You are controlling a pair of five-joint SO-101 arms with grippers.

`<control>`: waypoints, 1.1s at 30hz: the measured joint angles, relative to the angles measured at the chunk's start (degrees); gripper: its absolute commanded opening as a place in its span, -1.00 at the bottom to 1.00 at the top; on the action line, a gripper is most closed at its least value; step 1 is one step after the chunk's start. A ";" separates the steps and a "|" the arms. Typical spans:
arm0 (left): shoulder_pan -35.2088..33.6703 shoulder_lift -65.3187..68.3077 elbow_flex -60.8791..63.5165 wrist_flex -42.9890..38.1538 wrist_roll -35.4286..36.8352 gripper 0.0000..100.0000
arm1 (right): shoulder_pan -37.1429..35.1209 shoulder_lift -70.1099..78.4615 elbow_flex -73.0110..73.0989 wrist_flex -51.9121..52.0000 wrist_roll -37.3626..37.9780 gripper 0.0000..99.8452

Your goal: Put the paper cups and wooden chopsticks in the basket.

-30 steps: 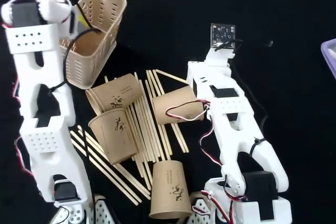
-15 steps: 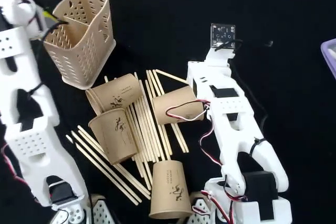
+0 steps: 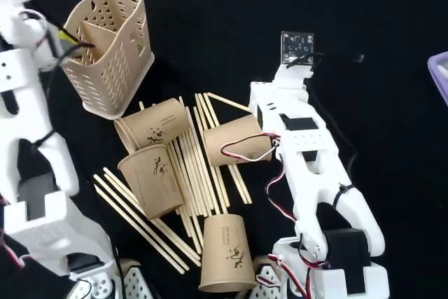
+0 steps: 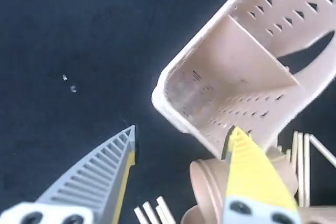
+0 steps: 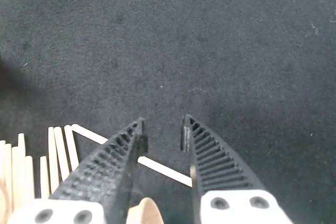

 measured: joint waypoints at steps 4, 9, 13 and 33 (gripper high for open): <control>0.09 -0.70 6.68 -4.57 4.48 -0.44 | 0.00 0.00 0.00 0.00 0.00 -0.77; 2.29 -0.70 12.57 -5.54 6.07 -0.45 | 0.00 0.00 0.00 0.00 0.00 -0.77; 4.75 -0.70 14.42 -5.71 6.07 -0.76 | 0.00 0.00 0.00 0.00 0.00 -0.77; 15.12 -1.14 16.09 -9.14 -8.18 -0.94 | 0.00 0.00 0.00 0.00 0.00 -0.77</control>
